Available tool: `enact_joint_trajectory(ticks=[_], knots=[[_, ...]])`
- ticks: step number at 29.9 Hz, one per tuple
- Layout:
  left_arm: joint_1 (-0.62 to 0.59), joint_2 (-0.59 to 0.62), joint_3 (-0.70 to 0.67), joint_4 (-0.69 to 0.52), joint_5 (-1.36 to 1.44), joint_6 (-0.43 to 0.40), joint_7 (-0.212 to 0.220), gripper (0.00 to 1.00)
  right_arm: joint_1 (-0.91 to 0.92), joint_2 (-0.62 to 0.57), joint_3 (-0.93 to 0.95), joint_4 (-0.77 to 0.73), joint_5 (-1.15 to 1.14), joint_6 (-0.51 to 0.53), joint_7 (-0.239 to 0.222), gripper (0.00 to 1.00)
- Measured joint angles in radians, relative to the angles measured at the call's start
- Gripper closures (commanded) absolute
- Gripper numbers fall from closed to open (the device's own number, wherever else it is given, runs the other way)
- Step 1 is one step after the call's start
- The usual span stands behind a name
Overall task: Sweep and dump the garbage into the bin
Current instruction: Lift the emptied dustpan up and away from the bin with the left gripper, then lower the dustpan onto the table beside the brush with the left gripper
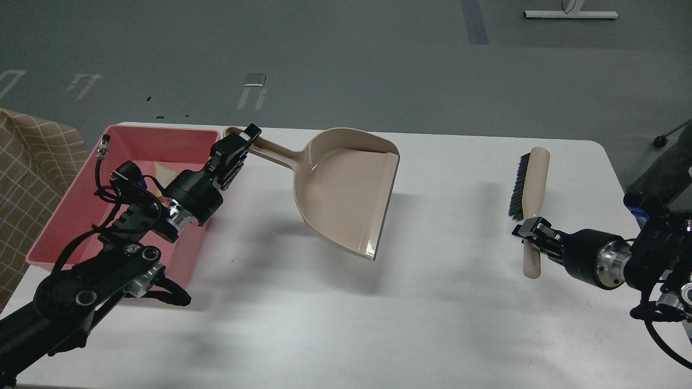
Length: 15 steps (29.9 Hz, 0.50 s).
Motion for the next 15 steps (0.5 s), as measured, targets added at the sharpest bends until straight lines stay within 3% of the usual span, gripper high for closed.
enact_joint_trajectory(ticks=[9, 15], knots=[[0.005, -0.073, 0.057, -0.003, -0.001, 0.047, 0.001, 1.0, 0.014, -0.004, -0.005, -0.003, -0.001, 0.0, 0.0, 0.9], [-0.007, -0.132, 0.061, -0.003, -0.001, 0.078, 0.053, 1.0, 0.016, -0.006, -0.006, -0.011, -0.002, 0.0, 0.0, 0.9]])
